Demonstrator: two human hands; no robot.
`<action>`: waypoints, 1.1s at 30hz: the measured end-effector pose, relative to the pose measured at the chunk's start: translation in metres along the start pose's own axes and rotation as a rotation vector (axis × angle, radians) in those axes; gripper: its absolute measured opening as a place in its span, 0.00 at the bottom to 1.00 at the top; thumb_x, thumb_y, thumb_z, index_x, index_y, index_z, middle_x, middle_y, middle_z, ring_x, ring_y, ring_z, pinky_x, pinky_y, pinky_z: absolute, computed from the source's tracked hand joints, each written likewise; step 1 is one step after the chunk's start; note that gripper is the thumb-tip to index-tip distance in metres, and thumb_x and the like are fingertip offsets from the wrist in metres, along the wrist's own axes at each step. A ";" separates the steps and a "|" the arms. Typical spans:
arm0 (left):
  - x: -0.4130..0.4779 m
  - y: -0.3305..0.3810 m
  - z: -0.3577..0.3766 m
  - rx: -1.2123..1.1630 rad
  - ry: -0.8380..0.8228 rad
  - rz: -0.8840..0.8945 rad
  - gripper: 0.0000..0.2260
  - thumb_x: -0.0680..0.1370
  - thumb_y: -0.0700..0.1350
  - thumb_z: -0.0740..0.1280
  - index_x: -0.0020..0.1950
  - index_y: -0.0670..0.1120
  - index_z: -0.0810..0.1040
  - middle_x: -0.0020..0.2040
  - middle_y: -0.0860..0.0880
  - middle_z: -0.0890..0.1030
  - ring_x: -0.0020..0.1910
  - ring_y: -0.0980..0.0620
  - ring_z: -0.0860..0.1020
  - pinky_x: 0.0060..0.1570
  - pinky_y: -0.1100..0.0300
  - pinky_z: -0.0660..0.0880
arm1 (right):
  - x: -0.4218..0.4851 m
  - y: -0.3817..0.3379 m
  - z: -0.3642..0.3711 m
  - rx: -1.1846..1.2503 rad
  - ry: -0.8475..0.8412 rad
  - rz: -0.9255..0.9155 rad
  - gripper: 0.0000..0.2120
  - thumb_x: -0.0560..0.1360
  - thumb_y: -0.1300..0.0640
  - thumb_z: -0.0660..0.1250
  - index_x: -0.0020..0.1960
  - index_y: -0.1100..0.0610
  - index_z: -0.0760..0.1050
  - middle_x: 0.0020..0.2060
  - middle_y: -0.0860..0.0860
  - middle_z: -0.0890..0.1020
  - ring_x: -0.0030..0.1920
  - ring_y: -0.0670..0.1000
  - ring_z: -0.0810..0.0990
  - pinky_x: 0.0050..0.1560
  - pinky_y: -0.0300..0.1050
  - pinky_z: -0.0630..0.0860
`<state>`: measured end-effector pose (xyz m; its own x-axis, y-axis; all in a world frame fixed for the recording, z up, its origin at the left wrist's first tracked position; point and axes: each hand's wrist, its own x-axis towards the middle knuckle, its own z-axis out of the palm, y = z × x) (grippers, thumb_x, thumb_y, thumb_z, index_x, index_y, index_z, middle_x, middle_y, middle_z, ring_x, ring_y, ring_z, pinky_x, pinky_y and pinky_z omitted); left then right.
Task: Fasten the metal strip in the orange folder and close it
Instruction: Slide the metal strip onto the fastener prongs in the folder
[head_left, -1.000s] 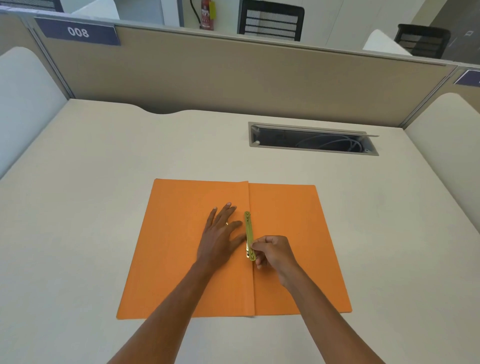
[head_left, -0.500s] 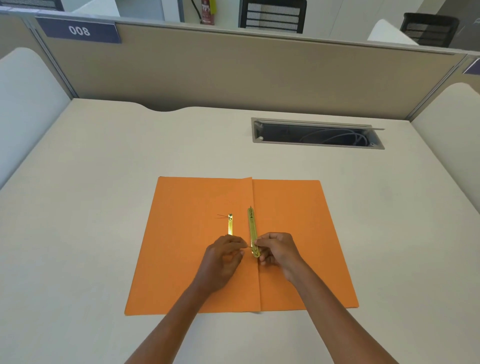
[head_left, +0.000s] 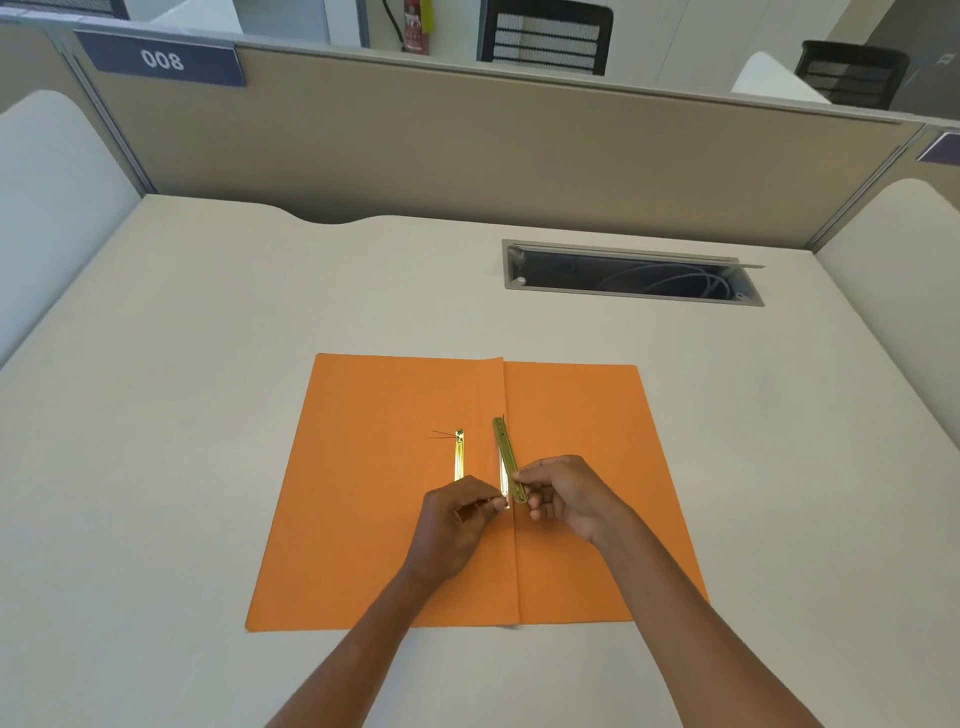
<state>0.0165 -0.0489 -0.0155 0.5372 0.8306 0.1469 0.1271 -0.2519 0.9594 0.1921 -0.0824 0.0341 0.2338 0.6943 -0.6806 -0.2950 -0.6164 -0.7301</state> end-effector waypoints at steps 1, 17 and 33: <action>0.000 -0.001 0.000 0.014 -0.016 0.002 0.03 0.74 0.38 0.72 0.43 0.46 0.84 0.39 0.53 0.83 0.38 0.54 0.79 0.37 0.55 0.74 | 0.001 -0.002 0.000 0.000 -0.007 0.003 0.03 0.71 0.67 0.71 0.41 0.65 0.78 0.27 0.56 0.76 0.23 0.49 0.73 0.23 0.41 0.75; 0.010 0.003 0.020 0.159 0.051 -0.118 0.06 0.73 0.39 0.72 0.40 0.50 0.83 0.33 0.54 0.80 0.32 0.60 0.74 0.33 0.70 0.66 | 0.001 -0.010 -0.003 0.080 -0.051 0.035 0.03 0.72 0.67 0.71 0.44 0.67 0.79 0.33 0.56 0.76 0.24 0.47 0.74 0.24 0.39 0.76; 0.013 0.004 0.024 0.091 0.070 -0.087 0.10 0.73 0.38 0.69 0.45 0.53 0.82 0.35 0.51 0.82 0.33 0.58 0.75 0.33 0.61 0.70 | -0.001 -0.009 -0.004 0.048 -0.083 0.028 0.03 0.73 0.66 0.72 0.44 0.67 0.80 0.31 0.56 0.78 0.26 0.46 0.75 0.25 0.38 0.77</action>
<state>0.0439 -0.0511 -0.0158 0.4613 0.8833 0.0833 0.2476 -0.2183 0.9439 0.1982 -0.0791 0.0410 0.1480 0.7065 -0.6921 -0.3453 -0.6188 -0.7056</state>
